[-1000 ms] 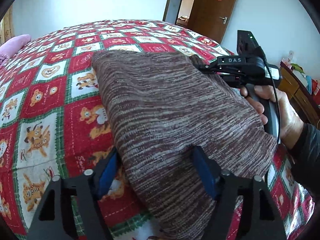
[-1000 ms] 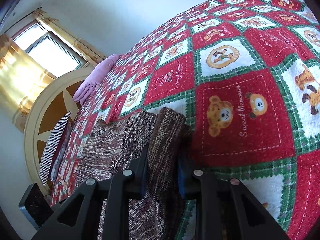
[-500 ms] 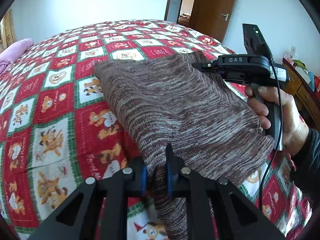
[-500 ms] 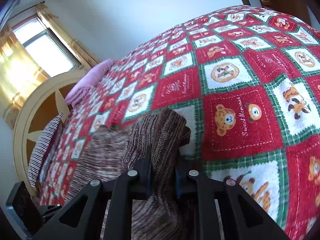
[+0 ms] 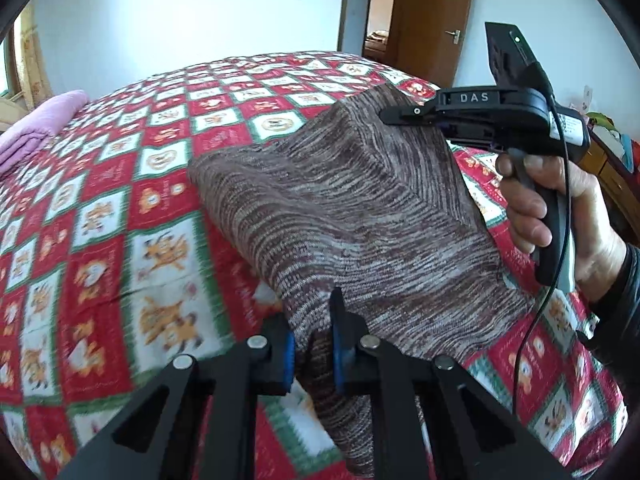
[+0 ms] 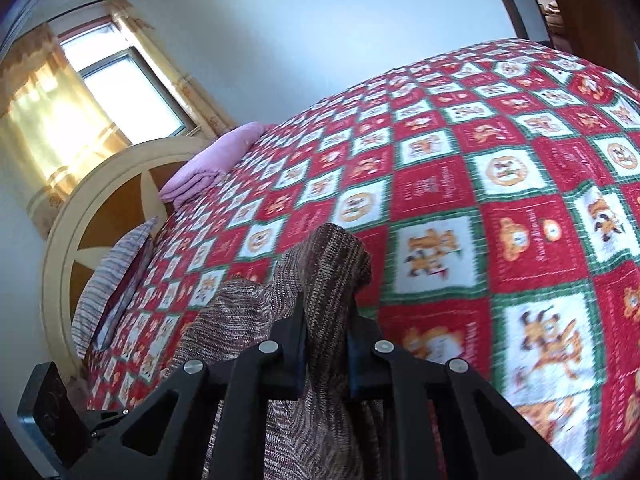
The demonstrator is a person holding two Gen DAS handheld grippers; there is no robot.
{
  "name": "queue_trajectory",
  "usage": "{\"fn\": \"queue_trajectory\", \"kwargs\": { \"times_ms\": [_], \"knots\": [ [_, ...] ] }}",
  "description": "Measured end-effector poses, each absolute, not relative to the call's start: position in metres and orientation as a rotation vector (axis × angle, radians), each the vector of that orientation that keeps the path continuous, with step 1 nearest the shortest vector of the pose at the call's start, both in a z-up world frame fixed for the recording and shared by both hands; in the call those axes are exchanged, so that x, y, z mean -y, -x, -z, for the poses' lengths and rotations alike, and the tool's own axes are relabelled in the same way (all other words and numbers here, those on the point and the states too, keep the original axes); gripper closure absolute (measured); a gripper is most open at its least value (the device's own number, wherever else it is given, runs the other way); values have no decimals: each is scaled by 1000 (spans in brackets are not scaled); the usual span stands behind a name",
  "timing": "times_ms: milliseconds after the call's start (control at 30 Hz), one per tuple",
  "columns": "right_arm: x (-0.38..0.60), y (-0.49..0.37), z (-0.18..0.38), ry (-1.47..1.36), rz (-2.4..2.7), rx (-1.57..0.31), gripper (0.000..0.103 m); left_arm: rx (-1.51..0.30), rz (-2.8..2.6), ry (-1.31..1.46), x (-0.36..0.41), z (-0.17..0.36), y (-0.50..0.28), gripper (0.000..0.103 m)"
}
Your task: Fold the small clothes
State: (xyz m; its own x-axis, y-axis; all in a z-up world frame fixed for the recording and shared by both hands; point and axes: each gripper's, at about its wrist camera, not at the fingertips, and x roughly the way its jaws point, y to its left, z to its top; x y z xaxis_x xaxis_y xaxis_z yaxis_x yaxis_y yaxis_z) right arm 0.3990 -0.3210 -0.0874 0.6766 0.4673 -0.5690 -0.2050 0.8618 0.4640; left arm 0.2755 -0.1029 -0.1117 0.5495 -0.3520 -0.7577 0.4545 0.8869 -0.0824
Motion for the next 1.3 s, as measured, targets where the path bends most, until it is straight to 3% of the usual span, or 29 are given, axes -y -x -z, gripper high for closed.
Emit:
{"fn": "queue_trajectory", "kwargs": {
  "times_ms": [1300],
  "knots": [
    [74,-363,78,-260,-738,-785,89,-821,191,-11,-77,101,-171,89]
  ]
}}
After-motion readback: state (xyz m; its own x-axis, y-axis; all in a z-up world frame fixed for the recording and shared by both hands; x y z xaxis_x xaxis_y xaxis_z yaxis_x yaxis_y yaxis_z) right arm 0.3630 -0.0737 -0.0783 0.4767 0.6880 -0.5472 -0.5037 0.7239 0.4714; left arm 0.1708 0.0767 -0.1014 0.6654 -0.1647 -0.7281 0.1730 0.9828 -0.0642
